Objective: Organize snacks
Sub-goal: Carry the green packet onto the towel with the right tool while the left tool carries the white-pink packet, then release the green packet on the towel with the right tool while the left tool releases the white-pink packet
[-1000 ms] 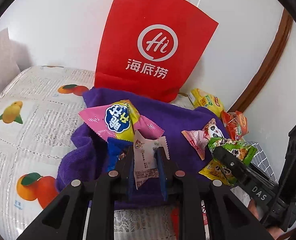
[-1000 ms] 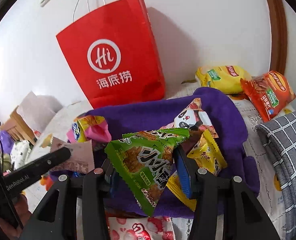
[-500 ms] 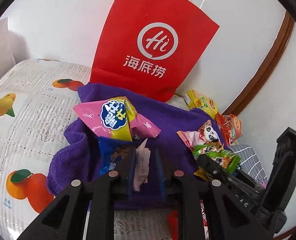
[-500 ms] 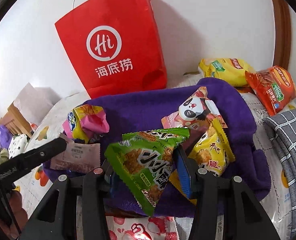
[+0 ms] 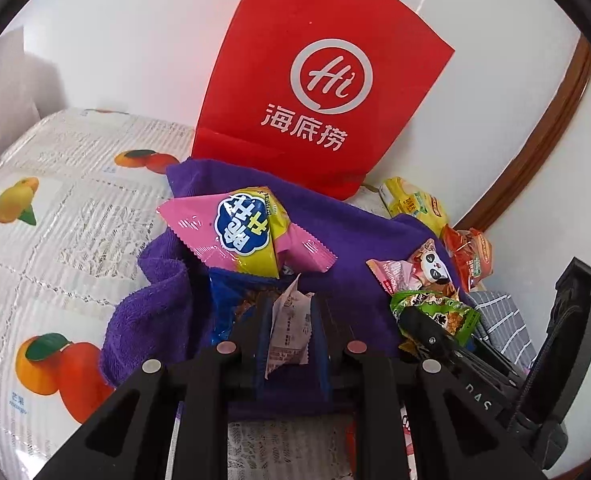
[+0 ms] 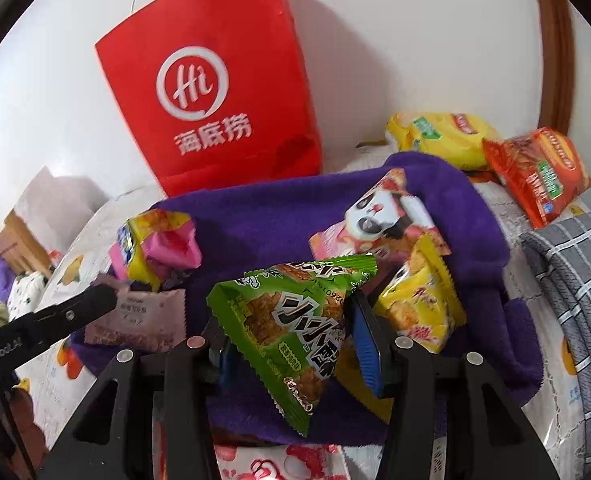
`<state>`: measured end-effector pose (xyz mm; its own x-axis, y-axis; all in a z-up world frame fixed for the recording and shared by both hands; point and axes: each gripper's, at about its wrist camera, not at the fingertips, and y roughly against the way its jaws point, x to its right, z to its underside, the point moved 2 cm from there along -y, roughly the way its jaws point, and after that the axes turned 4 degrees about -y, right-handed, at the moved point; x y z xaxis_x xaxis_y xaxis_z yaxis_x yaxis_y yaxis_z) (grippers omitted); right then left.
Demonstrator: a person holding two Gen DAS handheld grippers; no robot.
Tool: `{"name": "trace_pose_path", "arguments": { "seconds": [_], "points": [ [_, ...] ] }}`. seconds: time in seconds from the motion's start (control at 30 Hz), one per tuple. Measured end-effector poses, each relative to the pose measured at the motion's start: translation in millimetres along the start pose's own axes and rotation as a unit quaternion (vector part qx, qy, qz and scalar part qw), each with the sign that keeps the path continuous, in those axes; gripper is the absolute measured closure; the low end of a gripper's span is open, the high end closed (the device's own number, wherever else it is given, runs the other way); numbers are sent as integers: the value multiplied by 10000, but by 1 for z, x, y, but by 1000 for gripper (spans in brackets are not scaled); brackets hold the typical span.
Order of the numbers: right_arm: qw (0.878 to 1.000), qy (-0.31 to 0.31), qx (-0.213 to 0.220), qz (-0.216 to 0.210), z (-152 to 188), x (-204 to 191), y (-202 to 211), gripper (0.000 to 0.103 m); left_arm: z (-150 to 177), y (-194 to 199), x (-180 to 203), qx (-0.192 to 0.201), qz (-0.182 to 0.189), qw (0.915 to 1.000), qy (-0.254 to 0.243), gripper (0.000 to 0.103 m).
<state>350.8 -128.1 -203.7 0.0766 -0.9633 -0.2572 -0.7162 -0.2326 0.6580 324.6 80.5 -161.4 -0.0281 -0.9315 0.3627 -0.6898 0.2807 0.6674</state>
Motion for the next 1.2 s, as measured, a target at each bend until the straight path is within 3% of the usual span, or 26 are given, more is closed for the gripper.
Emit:
{"name": "trace_pose_path", "arguments": {
  "seconds": [0.33,0.5,0.57,0.9,1.2],
  "points": [
    [9999,-91,-44,-5,-1,2,-5,52,1,1,5,-2,45,9999,-129,77],
    [9992,-204,-24,-341,-3,0,2,23,1,3,6,-3,117,9999,-119,64],
    [9991,-247,133,-329,-5,2,9,21,1,2,5,-23,140,9998,-108,62],
    [9971,-506,177,-534,-10,14,44,21,3,4,5,-34,129,9999,-76,50],
    [9981,30,-440,-430,41,13,67,21,2,8,8,-34,228,9997,-15,47]
  ]
}}
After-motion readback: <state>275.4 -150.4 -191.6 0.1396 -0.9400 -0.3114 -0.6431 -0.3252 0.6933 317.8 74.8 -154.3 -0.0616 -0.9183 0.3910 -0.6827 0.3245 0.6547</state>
